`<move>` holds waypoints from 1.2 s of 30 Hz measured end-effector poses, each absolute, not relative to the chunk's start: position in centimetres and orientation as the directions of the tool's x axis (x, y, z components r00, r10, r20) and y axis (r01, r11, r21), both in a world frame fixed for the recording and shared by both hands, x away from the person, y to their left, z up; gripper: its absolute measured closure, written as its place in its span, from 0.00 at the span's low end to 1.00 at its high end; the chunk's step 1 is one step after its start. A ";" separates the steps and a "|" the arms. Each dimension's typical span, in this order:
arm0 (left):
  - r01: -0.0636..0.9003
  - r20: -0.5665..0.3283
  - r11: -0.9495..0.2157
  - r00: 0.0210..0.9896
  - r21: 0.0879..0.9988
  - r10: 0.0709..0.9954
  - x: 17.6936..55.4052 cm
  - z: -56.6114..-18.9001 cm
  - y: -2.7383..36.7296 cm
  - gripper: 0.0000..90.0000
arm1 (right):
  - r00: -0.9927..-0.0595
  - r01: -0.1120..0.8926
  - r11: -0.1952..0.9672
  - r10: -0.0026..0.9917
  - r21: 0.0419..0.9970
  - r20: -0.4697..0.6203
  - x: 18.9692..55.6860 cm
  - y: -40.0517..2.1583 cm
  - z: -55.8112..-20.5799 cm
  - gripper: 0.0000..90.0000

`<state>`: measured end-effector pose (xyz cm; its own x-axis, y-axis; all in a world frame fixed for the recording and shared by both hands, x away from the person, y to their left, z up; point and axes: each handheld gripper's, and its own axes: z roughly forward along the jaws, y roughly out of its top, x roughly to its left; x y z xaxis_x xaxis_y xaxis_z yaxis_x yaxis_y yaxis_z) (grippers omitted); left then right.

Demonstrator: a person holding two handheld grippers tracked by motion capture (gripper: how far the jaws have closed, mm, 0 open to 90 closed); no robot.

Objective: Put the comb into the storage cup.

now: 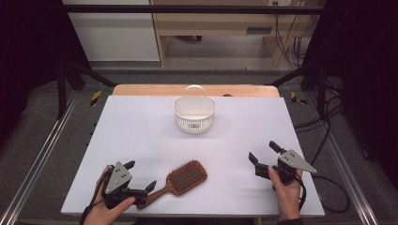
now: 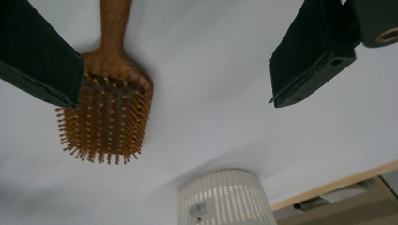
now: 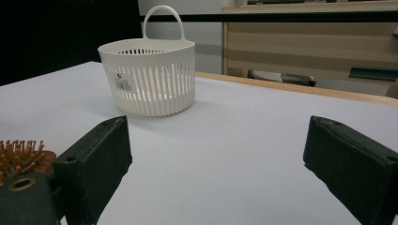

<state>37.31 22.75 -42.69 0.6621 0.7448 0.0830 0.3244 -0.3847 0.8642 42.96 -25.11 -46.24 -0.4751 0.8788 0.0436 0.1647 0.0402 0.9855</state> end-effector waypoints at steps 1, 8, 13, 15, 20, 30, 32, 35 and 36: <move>0.328 0.085 -0.394 0.666 0.858 0.741 37.3 -42.7 22.6 0.04 | -0.474 0.166 0.046 0.880 0.985 0.039 43.0 -25.1 -46.3 0.09; 0.360 0.099 -0.471 0.702 0.805 0.705 37.6 -43.3 21.4 0.04 | -0.472 0.169 0.049 0.881 0.984 0.038 43.0 -25.1 -46.3 0.09; 0.358 0.130 -0.521 0.716 0.775 0.686 38.1 -43.5 20.9 0.05 | -0.472 0.173 0.042 0.881 0.984 0.045 43.1 -25.2 -46.4 0.09; 0.364 0.129 -0.520 0.711 0.772 0.691 38.5 -43.4 20.8 0.05 | -0.470 0.174 0.037 0.881 0.984 0.050 43.1 -25.2 -46.5 0.09; 0.370 0.122 -0.540 0.730 0.756 0.672 38.9 -43.1 19.9 0.05 | -0.466 0.170 0.031 0.883 0.985 0.053 42.9 -25.2 -46.4 0.09; 0.372 0.128 -0.610 0.774 0.700 0.620 39.7 -43.0 19.1 0.05 | -0.465 0.181 0.031 0.884 0.983 0.057 43.1 -25.3 -46.6 0.08; 0.372 0.132 -0.619 0.778 0.692 0.615 39.6 -43.1 19.0 0.05 | -0.466 0.180 0.032 0.883 0.983 0.057 43.1 -25.3 -46.6 0.08; 0.376 0.128 -0.622 0.779 0.687 0.613 39.5 -43.2 18.8 0.05 | -0.466 0.185 0.028 0.882 0.982 0.062 43.1 -25.2 -46.7 0.08; 0.378 0.127 -0.626 0.782 0.682 0.610 39.4 -43.3 18.8 0.05 | -0.467 0.186 0.029 0.882 0.982 0.062 43.1 -25.2 -46.7 0.08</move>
